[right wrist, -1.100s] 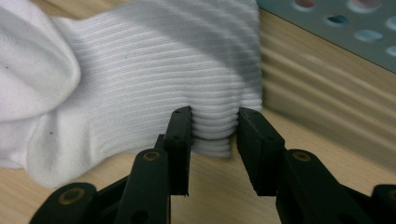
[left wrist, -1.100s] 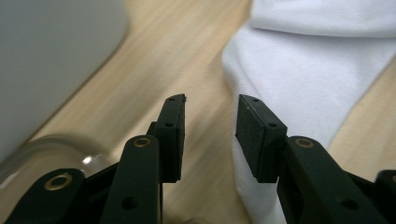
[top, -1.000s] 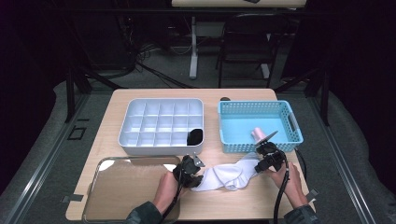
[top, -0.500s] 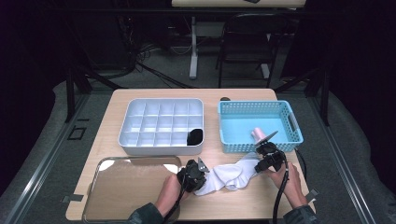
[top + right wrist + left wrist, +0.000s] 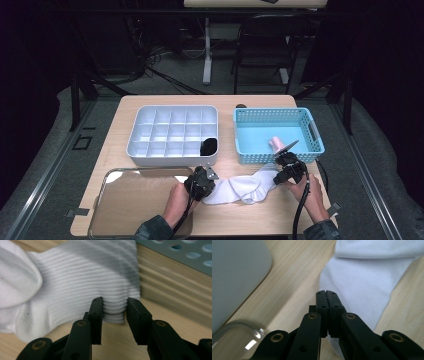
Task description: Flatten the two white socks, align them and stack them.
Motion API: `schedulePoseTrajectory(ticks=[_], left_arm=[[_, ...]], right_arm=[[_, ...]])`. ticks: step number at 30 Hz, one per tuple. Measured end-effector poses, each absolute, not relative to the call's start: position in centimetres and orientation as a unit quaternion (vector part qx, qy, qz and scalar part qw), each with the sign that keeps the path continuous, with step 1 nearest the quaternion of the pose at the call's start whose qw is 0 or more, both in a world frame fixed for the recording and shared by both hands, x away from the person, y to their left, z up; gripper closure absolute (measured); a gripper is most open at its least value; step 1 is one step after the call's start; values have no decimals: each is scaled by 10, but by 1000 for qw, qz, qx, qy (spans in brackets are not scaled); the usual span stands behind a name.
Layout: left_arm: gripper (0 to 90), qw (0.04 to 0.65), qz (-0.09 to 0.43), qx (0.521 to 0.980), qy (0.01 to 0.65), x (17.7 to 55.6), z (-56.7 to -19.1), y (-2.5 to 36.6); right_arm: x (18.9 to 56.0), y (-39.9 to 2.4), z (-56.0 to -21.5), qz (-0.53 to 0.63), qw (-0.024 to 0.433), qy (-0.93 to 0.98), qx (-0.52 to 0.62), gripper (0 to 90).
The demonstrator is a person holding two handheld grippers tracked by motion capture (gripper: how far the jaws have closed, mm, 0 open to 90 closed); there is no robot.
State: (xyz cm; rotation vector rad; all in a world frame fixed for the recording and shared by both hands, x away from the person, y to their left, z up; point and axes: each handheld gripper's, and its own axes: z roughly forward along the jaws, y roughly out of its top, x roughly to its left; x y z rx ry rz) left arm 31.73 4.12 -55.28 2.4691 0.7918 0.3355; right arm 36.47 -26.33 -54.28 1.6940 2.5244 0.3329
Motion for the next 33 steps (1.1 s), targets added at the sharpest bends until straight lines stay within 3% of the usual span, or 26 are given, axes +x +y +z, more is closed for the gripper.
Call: schedulePoseTrajectory(ticks=[10,21,33], left_arm=[[877,244,145,912,297,324,-553,45],[534,302,99,904,286,314,-534,21],[508,308,49,919,240,318,-531,-49]], right_arm=[[365,-263,-543,108,42,823,556,659],[365,-264,-543,110,36,820,560,666],[366,-265,-543,110,34,820,561,667]])
